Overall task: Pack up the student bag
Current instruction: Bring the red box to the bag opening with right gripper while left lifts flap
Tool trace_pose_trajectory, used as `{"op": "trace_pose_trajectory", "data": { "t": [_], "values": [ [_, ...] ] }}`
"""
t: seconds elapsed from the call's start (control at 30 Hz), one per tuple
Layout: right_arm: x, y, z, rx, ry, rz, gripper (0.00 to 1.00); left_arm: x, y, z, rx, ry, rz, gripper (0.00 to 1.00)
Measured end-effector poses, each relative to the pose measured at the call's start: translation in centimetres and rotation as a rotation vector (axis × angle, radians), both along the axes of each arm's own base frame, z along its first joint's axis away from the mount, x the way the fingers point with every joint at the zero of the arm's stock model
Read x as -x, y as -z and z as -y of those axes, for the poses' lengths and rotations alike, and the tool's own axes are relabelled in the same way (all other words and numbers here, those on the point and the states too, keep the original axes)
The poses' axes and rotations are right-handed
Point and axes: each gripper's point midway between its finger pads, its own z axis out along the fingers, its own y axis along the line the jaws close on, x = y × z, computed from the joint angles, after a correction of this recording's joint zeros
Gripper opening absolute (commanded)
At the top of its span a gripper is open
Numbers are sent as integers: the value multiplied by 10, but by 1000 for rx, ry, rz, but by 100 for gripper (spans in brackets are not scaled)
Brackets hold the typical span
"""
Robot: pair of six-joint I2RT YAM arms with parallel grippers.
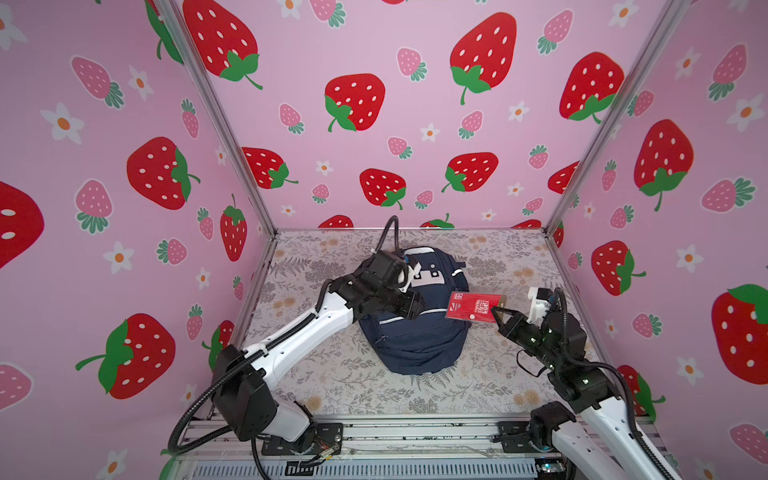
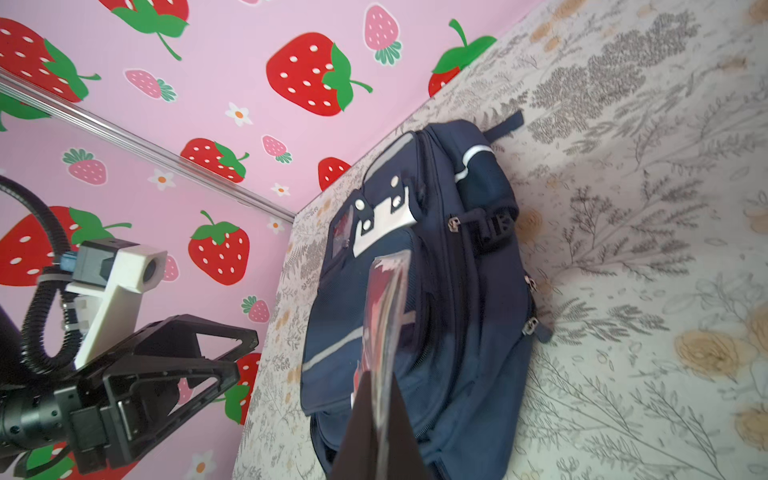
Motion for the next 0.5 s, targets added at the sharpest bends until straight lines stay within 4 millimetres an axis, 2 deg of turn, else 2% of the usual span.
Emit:
{"op": "trace_pose_trajectory", "data": {
  "t": [0.07,0.2,0.37,0.4,0.5],
  "values": [
    [6,8,1,-5,-9,-26,0,8,18,9,-122,58,40,64],
    [13,9,2,-14,-20,-36,0,24,52,13,-306,159,72,66],
    [17,7,9,3,9,-56,0,20,65,4,-427,187,121,66],
    [17,5,13,10,26,-57,0,18,68,2,-453,188,134,64],
    [18,-4,19,17,58,-42,0,12,76,-3,-533,191,175,51]
  ]
}}
